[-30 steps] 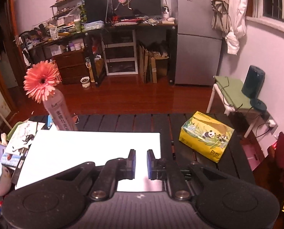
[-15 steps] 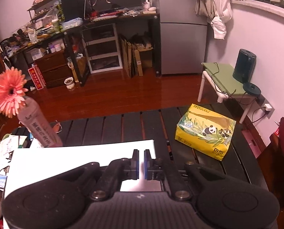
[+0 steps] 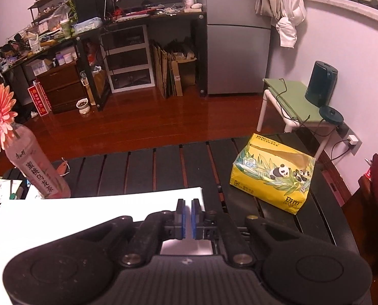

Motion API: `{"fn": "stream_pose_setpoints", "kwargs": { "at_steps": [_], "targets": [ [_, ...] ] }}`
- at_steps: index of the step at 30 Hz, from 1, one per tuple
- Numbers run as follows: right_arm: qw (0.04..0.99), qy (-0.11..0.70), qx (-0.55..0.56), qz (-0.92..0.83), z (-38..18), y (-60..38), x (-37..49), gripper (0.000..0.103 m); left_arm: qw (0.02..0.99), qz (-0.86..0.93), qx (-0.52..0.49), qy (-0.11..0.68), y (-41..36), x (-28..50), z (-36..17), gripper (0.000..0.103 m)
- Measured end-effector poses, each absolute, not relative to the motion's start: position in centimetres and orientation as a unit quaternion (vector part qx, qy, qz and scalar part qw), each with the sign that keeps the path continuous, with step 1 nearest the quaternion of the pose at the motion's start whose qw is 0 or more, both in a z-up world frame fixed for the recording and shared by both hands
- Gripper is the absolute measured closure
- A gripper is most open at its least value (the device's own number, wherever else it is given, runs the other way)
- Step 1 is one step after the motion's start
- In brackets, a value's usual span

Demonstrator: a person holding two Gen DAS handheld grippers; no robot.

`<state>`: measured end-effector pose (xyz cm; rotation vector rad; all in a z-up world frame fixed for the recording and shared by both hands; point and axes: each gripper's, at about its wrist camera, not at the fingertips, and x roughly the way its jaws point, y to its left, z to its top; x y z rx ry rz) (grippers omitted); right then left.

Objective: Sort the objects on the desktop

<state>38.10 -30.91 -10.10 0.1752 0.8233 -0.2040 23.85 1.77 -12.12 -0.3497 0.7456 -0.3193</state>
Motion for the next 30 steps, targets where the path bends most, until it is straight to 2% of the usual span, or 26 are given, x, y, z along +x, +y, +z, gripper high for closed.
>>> {"fn": "stream_pose_setpoints", "kwargs": {
  "at_steps": [30],
  "targets": [
    [0.907,0.4,0.092,-0.097,-11.4,-31.5,38.7,0.099,0.903,-0.154,-0.174,0.361,1.7,23.8,-12.0,0.088]
  ]
}}
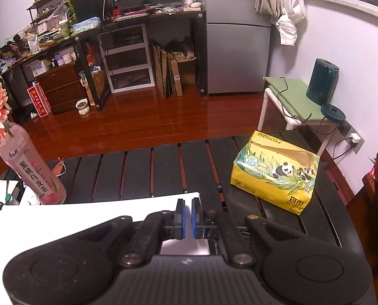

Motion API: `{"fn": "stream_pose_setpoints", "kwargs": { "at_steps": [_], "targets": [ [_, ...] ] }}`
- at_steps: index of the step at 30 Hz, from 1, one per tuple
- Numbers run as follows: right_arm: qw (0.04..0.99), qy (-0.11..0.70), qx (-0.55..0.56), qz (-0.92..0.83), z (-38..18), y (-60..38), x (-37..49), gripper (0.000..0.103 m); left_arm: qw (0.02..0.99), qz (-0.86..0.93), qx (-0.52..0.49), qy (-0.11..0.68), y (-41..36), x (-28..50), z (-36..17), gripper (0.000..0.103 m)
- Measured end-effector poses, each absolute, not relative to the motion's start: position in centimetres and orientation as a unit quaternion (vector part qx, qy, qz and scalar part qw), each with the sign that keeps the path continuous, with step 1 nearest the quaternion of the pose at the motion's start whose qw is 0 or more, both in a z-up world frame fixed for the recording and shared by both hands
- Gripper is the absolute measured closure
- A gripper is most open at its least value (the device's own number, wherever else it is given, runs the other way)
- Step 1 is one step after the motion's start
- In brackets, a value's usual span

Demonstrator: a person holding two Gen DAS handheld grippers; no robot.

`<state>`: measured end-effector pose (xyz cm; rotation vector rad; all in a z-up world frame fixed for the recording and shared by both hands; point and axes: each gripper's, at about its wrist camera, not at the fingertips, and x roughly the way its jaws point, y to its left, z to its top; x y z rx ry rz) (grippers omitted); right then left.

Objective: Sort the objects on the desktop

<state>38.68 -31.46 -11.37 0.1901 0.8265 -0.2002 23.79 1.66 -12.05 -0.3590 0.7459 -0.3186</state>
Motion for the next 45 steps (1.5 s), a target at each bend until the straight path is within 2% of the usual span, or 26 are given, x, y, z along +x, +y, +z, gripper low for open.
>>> {"fn": "stream_pose_setpoints", "kwargs": {
  "at_steps": [13,26,34,45],
  "targets": [
    [0.912,0.384,0.111,-0.087,-11.9,-32.2,38.0,0.1,0.905,-0.153,-0.164,0.361,1.5,23.9,-12.1,0.088],
    [0.916,0.386,0.05,-0.098,-11.6,-30.4,37.6,0.097,0.909,-0.152,-0.149,0.359,1.3,23.9,-12.2,0.089],
    [0.919,0.371,0.107,-0.077,-9.7,-31.5,35.3,0.097,0.909,-0.151,-0.152,0.358,1.3,23.8,-12.2,0.089],
    [0.912,0.376,0.157,-0.05,-9.1,-32.0,27.9,0.094,0.91,-0.15,-0.152,0.356,1.3,23.7,-12.2,0.089]
  ]
}}
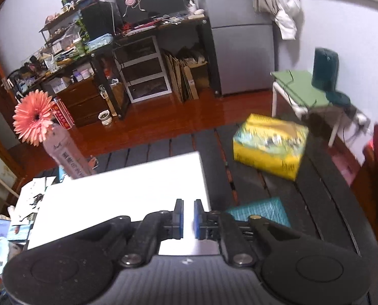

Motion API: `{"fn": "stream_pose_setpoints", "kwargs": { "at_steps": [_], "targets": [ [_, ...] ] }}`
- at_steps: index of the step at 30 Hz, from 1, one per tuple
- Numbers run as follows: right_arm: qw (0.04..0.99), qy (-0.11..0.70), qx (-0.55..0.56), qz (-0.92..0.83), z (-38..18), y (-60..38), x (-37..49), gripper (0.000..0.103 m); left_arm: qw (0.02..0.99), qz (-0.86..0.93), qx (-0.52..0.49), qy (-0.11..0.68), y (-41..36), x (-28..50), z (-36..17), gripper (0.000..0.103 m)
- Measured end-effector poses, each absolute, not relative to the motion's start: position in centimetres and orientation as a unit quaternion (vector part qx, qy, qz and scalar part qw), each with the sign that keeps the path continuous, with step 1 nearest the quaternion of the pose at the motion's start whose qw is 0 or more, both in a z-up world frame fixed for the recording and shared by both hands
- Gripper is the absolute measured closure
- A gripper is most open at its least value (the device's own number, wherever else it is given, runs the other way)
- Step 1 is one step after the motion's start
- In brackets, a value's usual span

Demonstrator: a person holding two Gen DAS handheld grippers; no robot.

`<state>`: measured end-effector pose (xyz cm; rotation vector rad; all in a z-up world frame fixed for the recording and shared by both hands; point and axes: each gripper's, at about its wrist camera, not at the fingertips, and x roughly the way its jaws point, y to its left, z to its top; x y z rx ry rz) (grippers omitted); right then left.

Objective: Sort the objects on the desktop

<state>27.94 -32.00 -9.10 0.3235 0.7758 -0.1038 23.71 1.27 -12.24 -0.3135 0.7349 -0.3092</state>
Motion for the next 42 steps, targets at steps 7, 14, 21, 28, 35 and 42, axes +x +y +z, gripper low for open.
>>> {"fn": "stream_pose_setpoints", "kwargs": {
  "at_steps": [7,14,21,28,35,42],
  "targets": [
    [0.928,0.35,0.116,-0.048,-9.6,-30.4,22.7,0.094,0.91,-0.15,-0.155,0.355,1.3,23.6,-12.3,0.089],
    [0.927,0.349,0.122,-0.058,-11.6,-30.0,20.4,0.094,0.911,-0.15,-0.15,0.354,1.2,23.5,-12.3,0.089],
    [0.935,0.33,0.116,-0.055,-12.1,-30.0,19.7,0.094,0.912,-0.15,-0.143,0.354,1.1,23.4,-12.2,0.089],
    [0.942,0.306,0.123,-0.052,-12.8,-30.3,18.8,0.099,0.915,-0.148,-0.132,0.351,0.8,23.3,-12.2,0.089],
    [0.959,0.273,0.059,-0.057,-13.5,-28.7,18.1,0.097,0.919,-0.151,-0.128,0.341,0.8,23.1,-12.2,0.089],
    [0.963,0.263,0.04,-0.048,-13.6,-27.9,17.9,0.083,0.926,-0.148,-0.11,0.33,0.2,22.7,-12.2,0.089]
  ]
}}
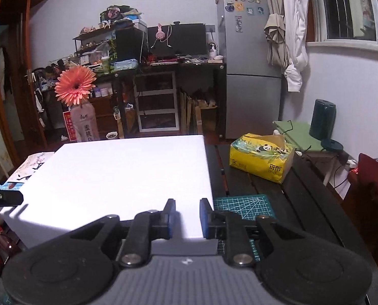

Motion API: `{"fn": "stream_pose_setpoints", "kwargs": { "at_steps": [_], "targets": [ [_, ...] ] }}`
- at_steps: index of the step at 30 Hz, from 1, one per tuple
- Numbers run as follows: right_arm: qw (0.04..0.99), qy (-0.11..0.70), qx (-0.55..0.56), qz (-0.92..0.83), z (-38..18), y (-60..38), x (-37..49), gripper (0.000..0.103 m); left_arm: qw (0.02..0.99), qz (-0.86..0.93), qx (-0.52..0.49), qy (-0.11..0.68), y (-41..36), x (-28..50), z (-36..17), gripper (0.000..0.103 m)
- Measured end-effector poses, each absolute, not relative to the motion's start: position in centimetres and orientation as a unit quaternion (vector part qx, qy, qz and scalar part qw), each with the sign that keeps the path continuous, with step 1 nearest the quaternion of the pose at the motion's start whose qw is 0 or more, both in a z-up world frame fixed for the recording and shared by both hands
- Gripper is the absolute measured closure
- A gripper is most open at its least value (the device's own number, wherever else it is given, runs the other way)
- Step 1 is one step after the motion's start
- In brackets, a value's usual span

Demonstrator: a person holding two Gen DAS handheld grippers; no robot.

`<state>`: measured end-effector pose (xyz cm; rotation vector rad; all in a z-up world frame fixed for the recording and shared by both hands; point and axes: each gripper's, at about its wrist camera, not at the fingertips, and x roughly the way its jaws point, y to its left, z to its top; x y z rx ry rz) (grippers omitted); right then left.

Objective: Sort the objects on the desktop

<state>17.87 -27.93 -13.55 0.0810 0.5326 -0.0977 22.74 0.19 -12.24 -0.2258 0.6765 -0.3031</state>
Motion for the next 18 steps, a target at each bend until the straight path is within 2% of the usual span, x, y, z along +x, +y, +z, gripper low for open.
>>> {"fn": "stream_pose_setpoints", "kwargs": {
  "at_steps": [2,6,8,13,16,18],
  "targets": [
    [0.963,0.262,0.037,-0.047,-13.5,-27.8,17.7,0.077,0.927,-0.145,-0.106,0.329,0.1,22.6,-12.2,0.086],
    [0.965,0.256,0.038,-0.044,-13.2,-27.7,17.1,0.071,0.932,-0.136,-0.096,0.323,-0.2,22.1,-11.9,0.063],
    [0.966,0.253,0.042,-0.043,-13.0,-27.6,16.7,0.066,0.933,-0.132,-0.085,0.322,-0.3,21.8,-11.9,0.06],
    [0.966,0.251,0.051,-0.033,-12.8,-26.9,15.6,0.06,0.935,-0.128,-0.07,0.322,-0.7,20.8,-11.8,0.053],
    [0.967,0.25,0.045,-0.022,-12.9,-26.0,14.7,0.052,0.933,-0.138,-0.065,0.327,-1.0,19.8,-11.7,0.051],
    [0.967,0.252,0.041,-0.015,-13.0,-25.4,14.2,0.051,0.932,-0.143,-0.053,0.327,-1.3,19.1,-11.7,0.047]
  ]
}}
